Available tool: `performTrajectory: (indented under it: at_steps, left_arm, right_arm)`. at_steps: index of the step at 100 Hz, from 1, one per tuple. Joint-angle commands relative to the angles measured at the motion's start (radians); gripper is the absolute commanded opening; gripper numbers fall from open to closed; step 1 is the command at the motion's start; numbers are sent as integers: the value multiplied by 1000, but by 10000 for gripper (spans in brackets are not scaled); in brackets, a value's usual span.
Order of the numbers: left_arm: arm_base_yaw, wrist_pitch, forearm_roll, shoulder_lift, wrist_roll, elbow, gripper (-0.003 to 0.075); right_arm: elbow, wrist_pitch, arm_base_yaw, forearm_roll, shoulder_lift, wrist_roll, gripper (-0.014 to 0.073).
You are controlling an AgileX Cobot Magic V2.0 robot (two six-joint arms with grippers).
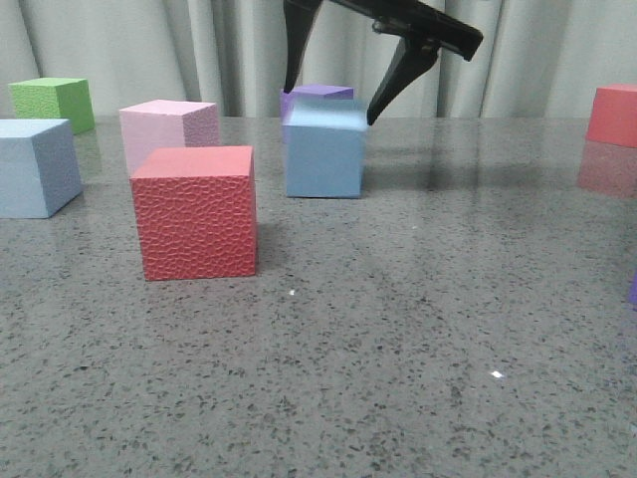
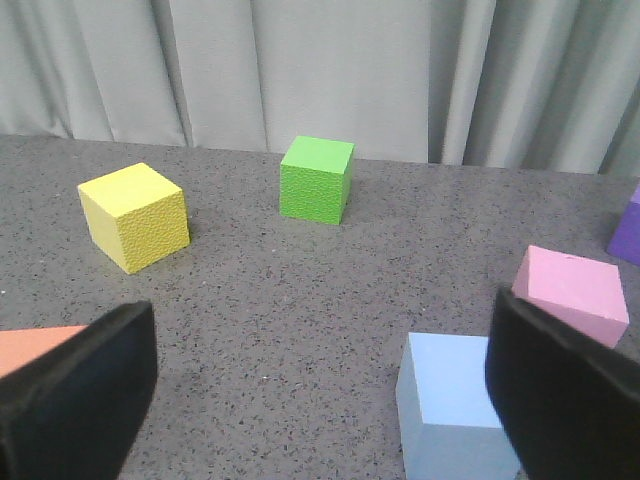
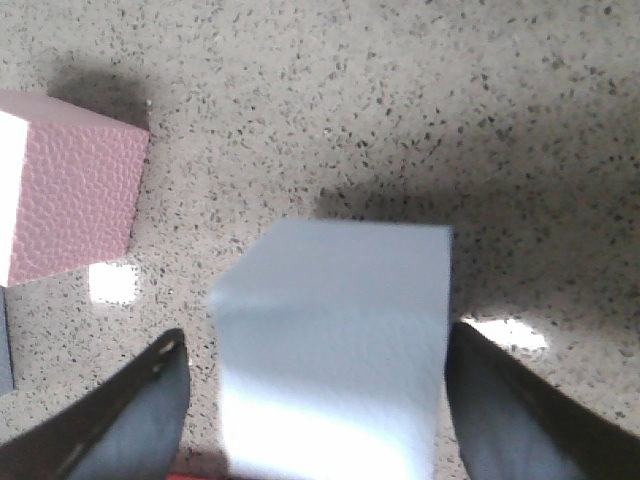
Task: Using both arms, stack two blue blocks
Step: 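Lower the light blue cube beside the purple cube and release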
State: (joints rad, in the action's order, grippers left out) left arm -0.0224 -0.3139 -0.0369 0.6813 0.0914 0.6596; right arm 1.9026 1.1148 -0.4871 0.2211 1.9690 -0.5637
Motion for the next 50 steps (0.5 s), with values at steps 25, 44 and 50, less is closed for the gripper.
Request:
performTrajectory:
  at_steps: [25, 44, 50]
  left_arm:
    - [-1, 82, -9, 4, 5, 38, 640]
    - [-1, 82, -9, 4, 5, 38, 640]
    - [-1, 82, -9, 4, 5, 38, 640]
  right_arm:
    - [33, -37, 1, 21, -60, 1, 559]
    - [33, -30, 1, 21, -76, 1, 559]
    - [33, -27, 1, 19, -84, 3, 559]
